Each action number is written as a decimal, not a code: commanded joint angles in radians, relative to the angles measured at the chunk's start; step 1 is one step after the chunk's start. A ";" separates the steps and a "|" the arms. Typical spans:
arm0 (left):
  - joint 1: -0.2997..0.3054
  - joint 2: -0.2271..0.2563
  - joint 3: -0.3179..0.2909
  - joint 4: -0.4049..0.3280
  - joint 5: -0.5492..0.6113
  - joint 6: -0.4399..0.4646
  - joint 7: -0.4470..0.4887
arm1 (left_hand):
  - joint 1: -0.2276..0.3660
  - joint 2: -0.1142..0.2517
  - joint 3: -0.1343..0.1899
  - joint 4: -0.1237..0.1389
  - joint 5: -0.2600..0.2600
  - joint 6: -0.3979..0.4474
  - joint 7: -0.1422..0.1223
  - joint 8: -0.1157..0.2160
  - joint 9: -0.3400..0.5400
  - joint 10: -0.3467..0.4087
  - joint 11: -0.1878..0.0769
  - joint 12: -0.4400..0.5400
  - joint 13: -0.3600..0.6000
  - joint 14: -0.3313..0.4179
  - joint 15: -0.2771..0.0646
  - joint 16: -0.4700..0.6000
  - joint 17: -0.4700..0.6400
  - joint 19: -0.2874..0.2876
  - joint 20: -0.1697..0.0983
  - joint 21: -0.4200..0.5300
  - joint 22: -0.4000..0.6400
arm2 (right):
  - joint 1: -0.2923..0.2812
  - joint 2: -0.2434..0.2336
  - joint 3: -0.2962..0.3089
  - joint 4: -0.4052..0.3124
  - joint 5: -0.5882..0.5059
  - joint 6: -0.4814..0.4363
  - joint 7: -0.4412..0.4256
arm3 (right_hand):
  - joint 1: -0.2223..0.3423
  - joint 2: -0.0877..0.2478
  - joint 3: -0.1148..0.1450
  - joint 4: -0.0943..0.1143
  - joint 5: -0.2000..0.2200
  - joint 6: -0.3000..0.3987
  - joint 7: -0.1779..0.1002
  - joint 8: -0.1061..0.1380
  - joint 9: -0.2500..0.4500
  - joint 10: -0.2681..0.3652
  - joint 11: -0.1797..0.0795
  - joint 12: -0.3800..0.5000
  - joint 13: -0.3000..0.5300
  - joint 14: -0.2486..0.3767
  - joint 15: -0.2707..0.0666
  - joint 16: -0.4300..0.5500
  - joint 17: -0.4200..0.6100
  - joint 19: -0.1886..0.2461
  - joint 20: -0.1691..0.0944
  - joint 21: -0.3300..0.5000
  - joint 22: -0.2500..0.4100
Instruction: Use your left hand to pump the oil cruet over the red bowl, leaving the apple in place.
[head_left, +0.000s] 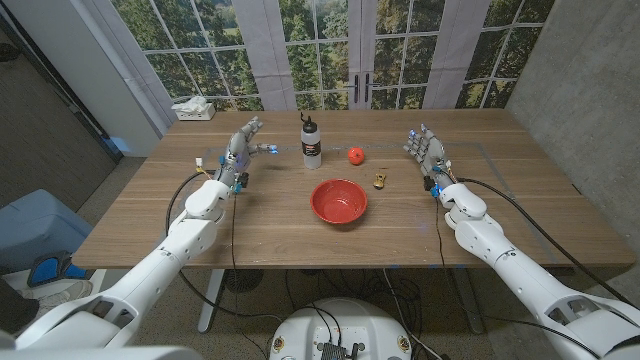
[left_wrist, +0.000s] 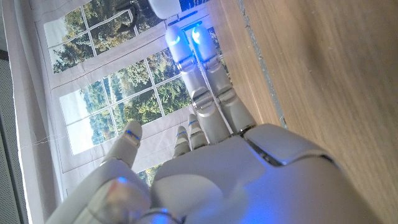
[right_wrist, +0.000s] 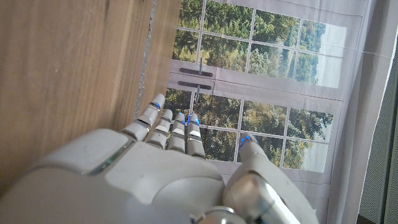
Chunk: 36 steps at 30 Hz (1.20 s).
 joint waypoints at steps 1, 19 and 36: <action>0.015 0.060 0.011 -0.052 0.091 0.034 0.067 | 0.100 -0.093 0.009 -0.059 -0.005 -0.093 0.036 -0.015 0.003 0.114 -0.004 0.001 0.003 0.024 -0.018 0.361 0.139 0.104 -0.065 0.115 0.081 | -0.016 -0.007 0.000 -0.023 -0.011 0.001 -0.023 | 0.010 0.005 0.001 -0.007 -0.003 0.007 -0.001 0.004 0.004 0.008 -0.002 0.001 0.005 0.008 0.001 0.005 0.002 0.009 0.002 -0.002 0.004; 0.014 0.159 0.052 -0.201 0.233 0.253 0.167 | 0.592 -0.255 -0.265 -0.070 0.008 -0.359 0.069 0.017 0.009 -0.201 -0.018 -0.020 0.009 -0.092 -0.029 0.523 0.115 -0.013 -0.068 0.086 0.040 | -0.026 -0.011 0.006 -0.028 -0.016 0.014 -0.033 | 0.000 -0.011 -0.008 -0.009 -0.008 0.016 0.006 0.003 0.004 0.011 -0.003 0.001 0.005 0.015 0.004 0.008 0.002 0.023 0.008 -0.014 0.004; -0.025 0.182 0.096 -0.225 0.276 0.390 0.154 | 0.847 -0.235 -0.505 -0.040 0.079 -0.383 0.054 0.016 0.009 -0.393 0.025 -0.014 0.012 -0.266 -0.033 0.516 0.177 -0.189 -0.062 0.058 0.023 | -0.031 -0.006 0.008 -0.022 -0.020 0.027 -0.042 | -0.005 -0.016 -0.012 -0.012 -0.009 0.025 0.009 0.003 0.004 0.018 -0.002 0.004 0.005 0.021 0.007 0.010 0.001 0.032 0.012 -0.024 0.005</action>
